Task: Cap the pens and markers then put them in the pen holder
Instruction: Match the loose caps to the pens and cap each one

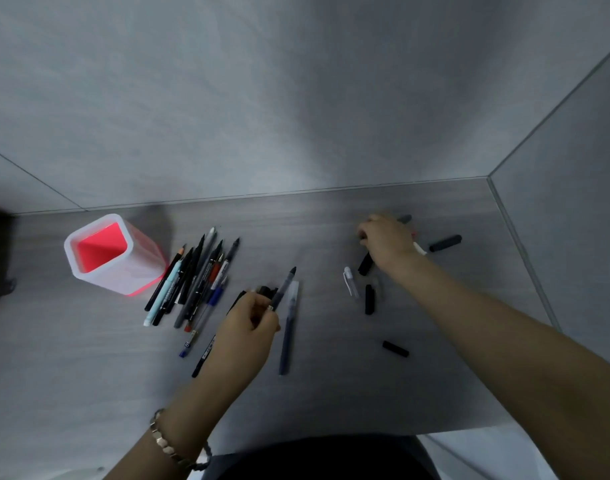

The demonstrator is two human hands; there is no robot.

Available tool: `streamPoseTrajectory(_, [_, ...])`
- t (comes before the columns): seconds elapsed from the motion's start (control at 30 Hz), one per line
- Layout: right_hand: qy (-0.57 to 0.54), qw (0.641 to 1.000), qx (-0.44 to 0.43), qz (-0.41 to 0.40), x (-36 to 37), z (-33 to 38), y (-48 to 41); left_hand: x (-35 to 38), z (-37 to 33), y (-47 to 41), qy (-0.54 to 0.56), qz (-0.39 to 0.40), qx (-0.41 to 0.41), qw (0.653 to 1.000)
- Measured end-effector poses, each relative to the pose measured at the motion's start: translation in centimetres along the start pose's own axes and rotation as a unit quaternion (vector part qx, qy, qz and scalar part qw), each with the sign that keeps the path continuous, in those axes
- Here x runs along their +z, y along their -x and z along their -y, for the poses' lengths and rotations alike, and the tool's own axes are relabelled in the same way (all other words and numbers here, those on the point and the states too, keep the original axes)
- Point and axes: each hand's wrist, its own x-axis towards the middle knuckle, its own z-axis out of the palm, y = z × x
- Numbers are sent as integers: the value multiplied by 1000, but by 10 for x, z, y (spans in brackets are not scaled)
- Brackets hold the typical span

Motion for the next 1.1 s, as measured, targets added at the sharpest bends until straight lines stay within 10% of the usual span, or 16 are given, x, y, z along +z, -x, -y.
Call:
streamPoseTrajectory(0.13, [-286, 957, 37, -40, -12, 14, 27, -1, 1, 3, 19, -8, 1, 1000])
streamPoseTrajectory(0.33, [-736, 664, 131, 1, -36, 36, 94, 3, -4, 13, 82, 58, 4, 995])
streamPoseTrajectory(0.47, [-791, 584, 184, -16, -45, 46, 121, 8, -8, 21, 127, 84, 27, 988])
streamPoseTrajectory(0.73, [-744, 635, 173, -115, -49, 62, 143, 12, -9, 28, 82, 92, 75, 990])
streamPoseTrajectory(0.93, [-539, 809, 203, -121, -18, 35, 136, 17, -6, 25, 72, 77, 46, 993])
streamPoseTrajectory(1.1, [-403, 877, 245, -90, 9, -13, 122, 27, -10, 17, 42, 85, 34, 995])
